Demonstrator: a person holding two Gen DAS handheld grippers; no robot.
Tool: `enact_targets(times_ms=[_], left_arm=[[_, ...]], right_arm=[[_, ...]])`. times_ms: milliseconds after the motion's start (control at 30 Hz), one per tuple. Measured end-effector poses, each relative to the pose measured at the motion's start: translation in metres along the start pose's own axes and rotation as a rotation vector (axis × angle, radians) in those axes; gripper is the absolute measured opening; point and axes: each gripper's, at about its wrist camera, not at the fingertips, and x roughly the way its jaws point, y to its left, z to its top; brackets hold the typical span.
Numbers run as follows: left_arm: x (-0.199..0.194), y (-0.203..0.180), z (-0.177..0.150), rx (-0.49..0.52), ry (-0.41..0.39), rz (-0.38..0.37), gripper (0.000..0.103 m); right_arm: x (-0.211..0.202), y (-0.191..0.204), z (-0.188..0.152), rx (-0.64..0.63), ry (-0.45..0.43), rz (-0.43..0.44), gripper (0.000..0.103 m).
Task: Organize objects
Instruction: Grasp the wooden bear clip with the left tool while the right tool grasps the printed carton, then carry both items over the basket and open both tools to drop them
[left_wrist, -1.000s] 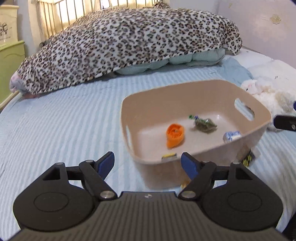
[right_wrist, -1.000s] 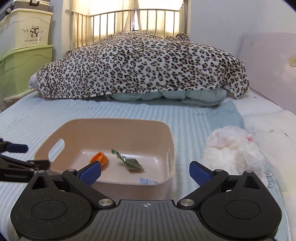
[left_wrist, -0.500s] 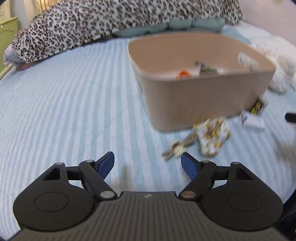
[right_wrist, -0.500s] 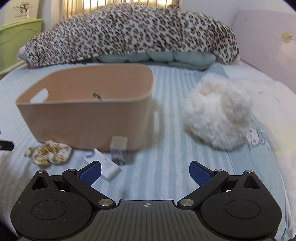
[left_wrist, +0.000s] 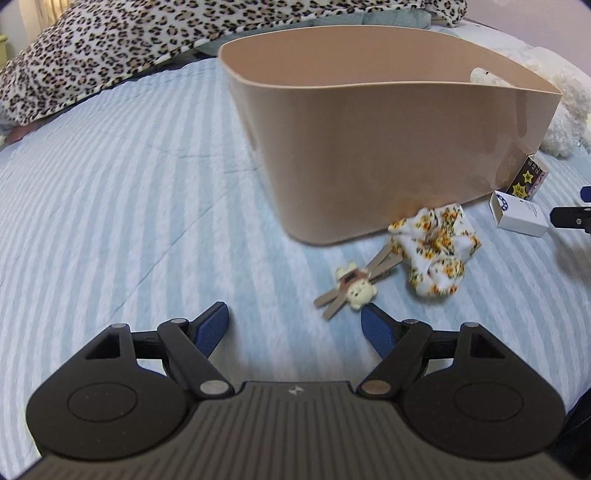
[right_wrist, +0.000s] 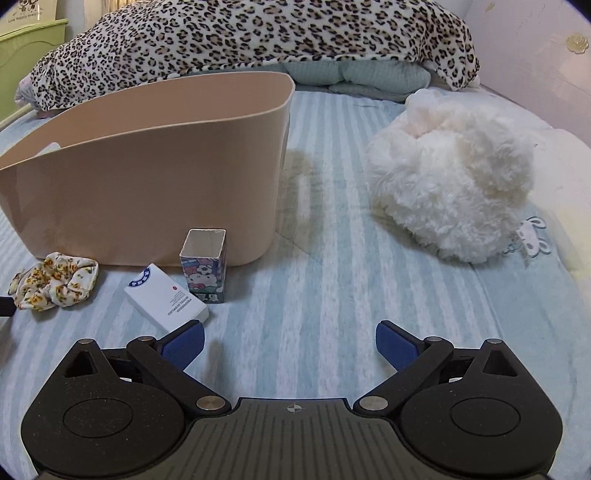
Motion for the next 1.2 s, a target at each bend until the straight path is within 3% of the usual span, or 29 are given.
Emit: enact_targets(times_ms=[367,433,533,600,633,733,867,933,1200], left_arm=[[0.016,-0.015,0.011,0.036,-0.047,-0.022,0.078],[0.017,-0.018,0.011,0.042,-0.055,-0.031,0.072],[0.016,-0.020,0.010,0.046,-0.068,-0.068,0.052],[0.014,-0.024,0.010,0.070,-0.070,-0.087,0.031],[0.014,-0.026,0.010,0.085,-0.069,-0.092,0.028],[0.013,-0.032,0.010,0.105,-0.069,-0.080,0.028],[0.014,-0.024,0.008,0.033,-0.071,-0.105,0.027],[0.011,-0.024,0.005,0.016,-0.073,-0.108,0.026],[-0.006,-0.020,0.000,-0.018,-0.091,-0.097,0.025]], right_arm=[[0.006,0.011,0.010,0.012,-0.060,0.081,0.096],[0.007,0.015,0.013,0.007,-0.067,0.085,0.094],[0.013,0.019,0.017,0.010,-0.065,0.093,0.085],[0.017,0.020,0.021,0.025,-0.056,0.110,0.077],[0.019,0.021,0.022,0.034,-0.052,0.117,0.072],[0.021,0.022,0.024,0.044,-0.050,0.135,0.055],[0.021,0.024,0.023,0.030,-0.034,0.153,0.025],[0.019,0.024,0.022,0.025,-0.035,0.151,0.021],[0.000,0.019,0.016,0.012,-0.061,0.133,0.021]])
